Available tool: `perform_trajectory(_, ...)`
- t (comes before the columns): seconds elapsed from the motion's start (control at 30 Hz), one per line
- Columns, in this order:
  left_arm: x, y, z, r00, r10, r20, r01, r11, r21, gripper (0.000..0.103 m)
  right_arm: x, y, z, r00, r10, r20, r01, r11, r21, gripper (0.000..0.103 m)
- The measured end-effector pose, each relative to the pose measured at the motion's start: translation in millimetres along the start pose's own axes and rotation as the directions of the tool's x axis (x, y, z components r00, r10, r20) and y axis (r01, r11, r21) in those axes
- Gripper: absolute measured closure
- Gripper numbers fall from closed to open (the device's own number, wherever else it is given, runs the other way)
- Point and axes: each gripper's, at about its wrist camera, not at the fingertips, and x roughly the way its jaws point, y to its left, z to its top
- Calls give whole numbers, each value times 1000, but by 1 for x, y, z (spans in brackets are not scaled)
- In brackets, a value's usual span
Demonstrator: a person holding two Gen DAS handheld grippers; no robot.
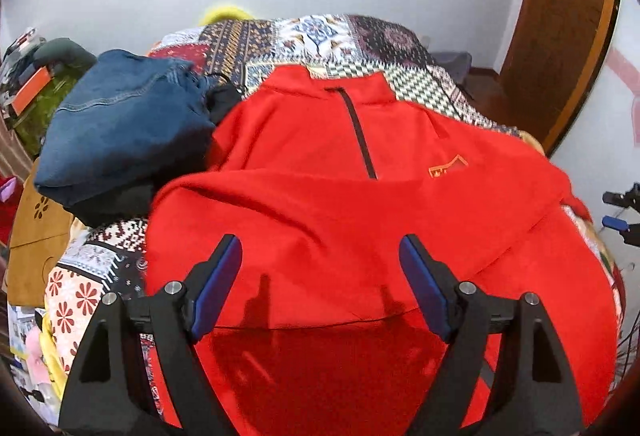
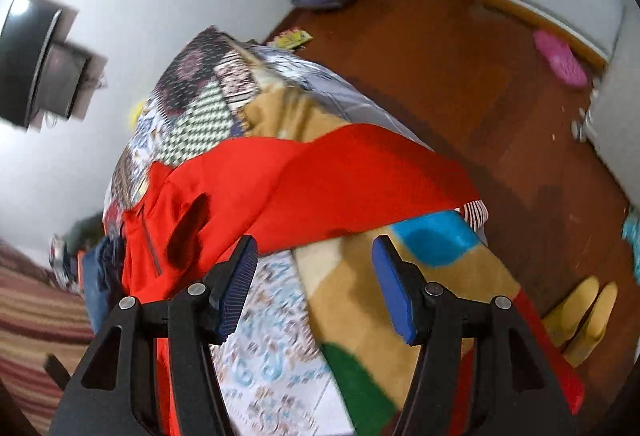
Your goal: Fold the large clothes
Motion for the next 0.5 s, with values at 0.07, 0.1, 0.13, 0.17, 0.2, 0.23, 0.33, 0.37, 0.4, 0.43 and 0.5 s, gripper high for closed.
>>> perform_trajectory(0.07, 6, -1, -2, 1000, 5, -16, -5, 1000, 6, 23, 9, -8, 4, 1000, 17, -18, -16, 999, 43, 47)
perform_trajectory(0.1, 10, -1, -3, 1000, 10, -25, -9, 1000, 6, 23, 16, -12, 6, 999, 24, -27, -22, 997, 68, 47)
perform_trajectory(0.13, 14, -1, -4, 999, 14, -32, -14, 1000, 3, 23, 20, -15, 7, 999, 28, -32, -25, 996, 87, 47)
perform_trajectory(0.17, 17, 1, -5, 999, 17, -39, -17, 1000, -4, 23, 25, -18, 9, 999, 33, -36, -28, 994, 110, 47)
perform_trajectory(0.2, 19, 2, -6, 999, 19, -43, -19, 1000, -10, 23, 30, -21, 10, 999, 37, -35, -32, 991, 132, 47)
perform_trajectory(0.23, 22, 5, -6, 999, 20, -48, -21, 1000, -19, 23, 34, -23, 11, 999, 39, -30, -34, 988, 150, 47)
perform_trajectory(0.33, 27, 11, -9, 998, 21, -62, -24, 999, -45, 23, 38, -30, 15, 999, 32, -3, -31, 984, 174, 47)
perform_trajectory(0.37, 30, 12, -10, 997, 20, -69, -24, 998, -54, 23, 38, -31, 17, 1000, 25, 9, -26, 984, 176, 47)
perform_trajectory(0.4, 32, 14, -11, 997, 18, -76, -23, 998, -61, 23, 40, -31, 19, 1000, 10, 23, -14, 984, 176, 48)
perform_trajectory(0.43, 33, 14, -12, 997, 16, -82, -22, 998, -65, 23, 41, -31, 21, 999, -7, 31, 1, 985, 175, 48)
perform_trajectory(0.5, 34, 15, -14, 996, 13, -88, -19, 997, -69, 23, 43, -29, 24, 998, -44, 49, 36, 987, 158, 55)
